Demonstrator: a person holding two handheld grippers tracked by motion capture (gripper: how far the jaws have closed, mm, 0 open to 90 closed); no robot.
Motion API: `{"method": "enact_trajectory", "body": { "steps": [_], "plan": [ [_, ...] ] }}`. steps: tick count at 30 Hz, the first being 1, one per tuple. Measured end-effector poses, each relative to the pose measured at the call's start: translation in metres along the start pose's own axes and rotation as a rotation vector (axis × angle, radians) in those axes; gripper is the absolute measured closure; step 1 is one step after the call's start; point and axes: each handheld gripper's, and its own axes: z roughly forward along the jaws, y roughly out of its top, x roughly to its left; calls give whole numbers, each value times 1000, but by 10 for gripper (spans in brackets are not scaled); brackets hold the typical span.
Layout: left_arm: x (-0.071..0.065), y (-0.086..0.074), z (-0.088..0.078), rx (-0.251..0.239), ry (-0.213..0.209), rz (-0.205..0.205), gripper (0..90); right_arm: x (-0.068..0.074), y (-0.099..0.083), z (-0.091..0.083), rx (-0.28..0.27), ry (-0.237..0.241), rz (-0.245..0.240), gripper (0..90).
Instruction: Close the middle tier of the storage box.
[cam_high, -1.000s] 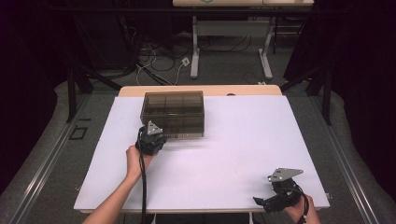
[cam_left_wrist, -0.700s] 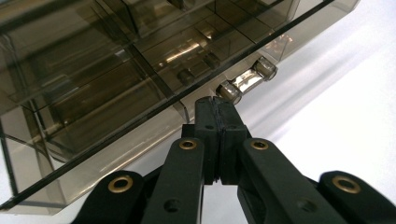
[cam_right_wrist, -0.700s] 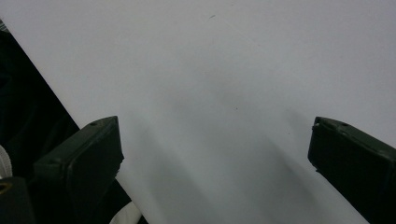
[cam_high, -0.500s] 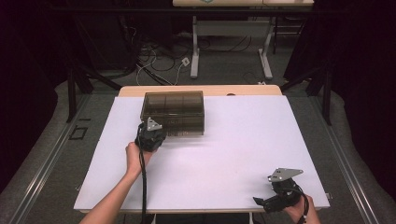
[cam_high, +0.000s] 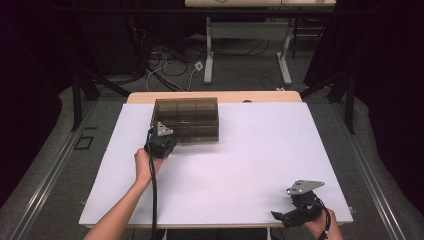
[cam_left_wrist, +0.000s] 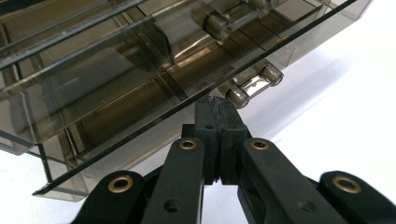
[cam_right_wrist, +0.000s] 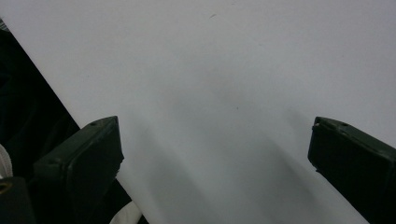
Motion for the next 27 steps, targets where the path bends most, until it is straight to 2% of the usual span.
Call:
{"method": "enact_trajectory", "body": {
  "steps": [8, 12, 17, 27],
  "plan": [
    [2, 2, 3, 8, 5, 3, 892, 0, 0, 0, -4, 1, 2, 23],
    [5, 3, 4, 1, 10, -11, 893, 0, -1, 1, -8, 3, 6, 23],
    [9, 5, 5, 15, 16, -17, 894, 0, 0, 1, 1, 4, 4, 23],
    [13, 11, 4, 25, 17, -5, 895, -1, 0, 2, 5, 8, -5, 23]
  ]
}}
